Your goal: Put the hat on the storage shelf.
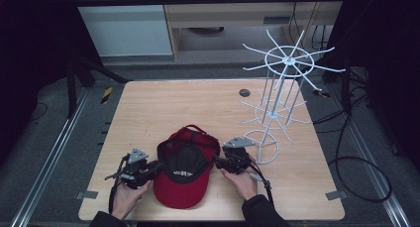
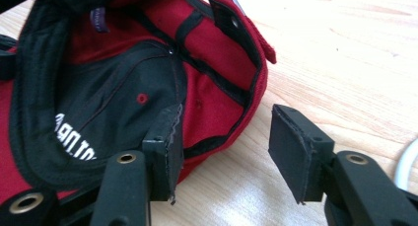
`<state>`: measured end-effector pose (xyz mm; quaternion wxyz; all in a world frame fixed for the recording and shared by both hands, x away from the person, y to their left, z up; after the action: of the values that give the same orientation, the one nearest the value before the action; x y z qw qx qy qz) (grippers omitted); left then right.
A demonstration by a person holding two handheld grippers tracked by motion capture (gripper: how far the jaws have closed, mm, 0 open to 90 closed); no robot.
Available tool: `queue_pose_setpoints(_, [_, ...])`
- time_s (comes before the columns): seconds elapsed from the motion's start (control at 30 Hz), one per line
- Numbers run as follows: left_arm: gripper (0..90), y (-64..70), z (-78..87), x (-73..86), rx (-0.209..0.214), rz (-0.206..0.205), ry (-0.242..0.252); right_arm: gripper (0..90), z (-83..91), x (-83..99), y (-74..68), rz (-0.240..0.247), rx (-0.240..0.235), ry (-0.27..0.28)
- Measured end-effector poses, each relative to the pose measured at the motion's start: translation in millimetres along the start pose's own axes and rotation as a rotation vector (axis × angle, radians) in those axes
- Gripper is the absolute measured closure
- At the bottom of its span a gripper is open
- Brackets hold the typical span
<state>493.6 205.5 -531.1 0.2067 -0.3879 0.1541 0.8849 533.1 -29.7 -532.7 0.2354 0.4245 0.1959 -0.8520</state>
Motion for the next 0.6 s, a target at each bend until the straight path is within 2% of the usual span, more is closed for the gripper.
queue_pose_setpoints(0.1, [70.7,-0.1,-0.6,0.2,0.001,-0.002,-0.001,56.2,-2.9,0.8,-1.3,0.0,-0.003,-0.01])
queue_pose_setpoints(0.2, [70.9,-0.7,-1.3,0.5,0.002,-0.003,-0.002,69.9,-3.0,1.5,-0.8,0.014,0.004,-0.022])
queue_pose_setpoints(0.3, [71.0,-1.3,-1.7,0.6,0.007,0.006,-0.003,84.7,-1.3,0.2,0.2,0.023,0.012,-0.012])
queue_pose_setpoints(0.37, [71.0,-1.6,-2.1,0.6,0.009,0.006,-0.005,86.7,1.3,-2.3,-2.1,0.014,0.002,0.003])
queue_pose_setpoints(0.47, [71.4,-2.3,-2.4,0.6,0.009,0.008,-0.006,87.3,5.9,-7.9,-6.7,0.039,-0.006,0.025])
queue_pose_setpoints(0.6, [72.0,-2.8,-2.0,0.8,0.006,0.01,-0.006,87.4,14.9,-19.5,-16.9,0.071,-0.04,0.073])
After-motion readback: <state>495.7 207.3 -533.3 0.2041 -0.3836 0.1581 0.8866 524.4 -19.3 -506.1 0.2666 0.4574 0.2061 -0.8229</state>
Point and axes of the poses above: each handheld gripper's, and its own axes: z roughly backward along the jaws, x roughly out of its underside, y roughly to its right, the point moved 9 cm from there along -z, roughly forward along the jaws, and after that the axes turned 1 degree about y, right-handed, at the moved point
